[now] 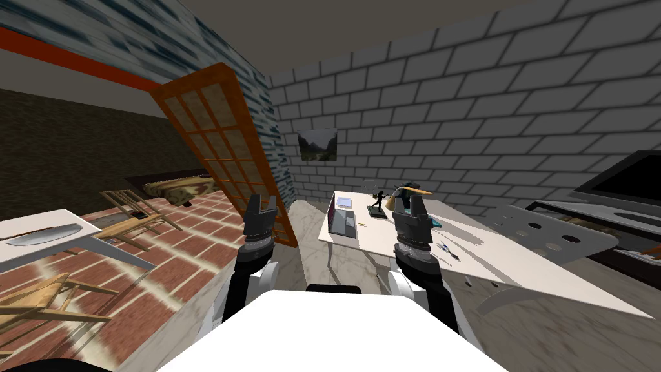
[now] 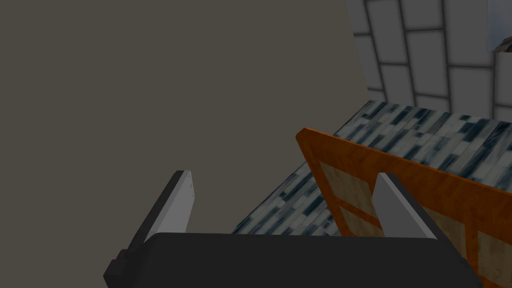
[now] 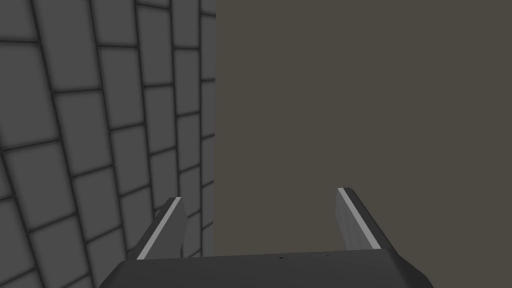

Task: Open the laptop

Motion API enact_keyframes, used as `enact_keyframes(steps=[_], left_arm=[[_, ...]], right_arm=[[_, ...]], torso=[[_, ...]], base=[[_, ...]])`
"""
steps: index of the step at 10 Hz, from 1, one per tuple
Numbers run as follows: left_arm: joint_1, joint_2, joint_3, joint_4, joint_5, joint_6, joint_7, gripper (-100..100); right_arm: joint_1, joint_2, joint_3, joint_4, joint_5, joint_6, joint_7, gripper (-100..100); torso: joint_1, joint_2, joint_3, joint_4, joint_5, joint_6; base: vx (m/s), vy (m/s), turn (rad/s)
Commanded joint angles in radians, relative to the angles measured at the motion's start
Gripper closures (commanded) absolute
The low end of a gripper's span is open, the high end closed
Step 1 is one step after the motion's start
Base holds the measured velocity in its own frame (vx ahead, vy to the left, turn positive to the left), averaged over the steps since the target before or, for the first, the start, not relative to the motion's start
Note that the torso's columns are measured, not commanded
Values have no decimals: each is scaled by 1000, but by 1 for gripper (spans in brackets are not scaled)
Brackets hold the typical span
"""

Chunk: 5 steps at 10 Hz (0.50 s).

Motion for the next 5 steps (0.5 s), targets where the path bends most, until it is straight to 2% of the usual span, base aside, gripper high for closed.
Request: enact_keyframes(steps=[1, 5], left_arm=[[0, 0, 0, 0, 0, 0, 0, 0], [0, 0, 0, 0, 0, 0, 0, 0]], right_arm=[[0, 0, 0, 0, 0, 0, 0, 0], [0, 0, 0, 0, 0, 0, 0, 0]], torso=[[0, 41, -82, 41, 0, 0], [0, 322, -644, 322, 0, 0]], base=[[0, 0, 0], [0, 0, 0]])
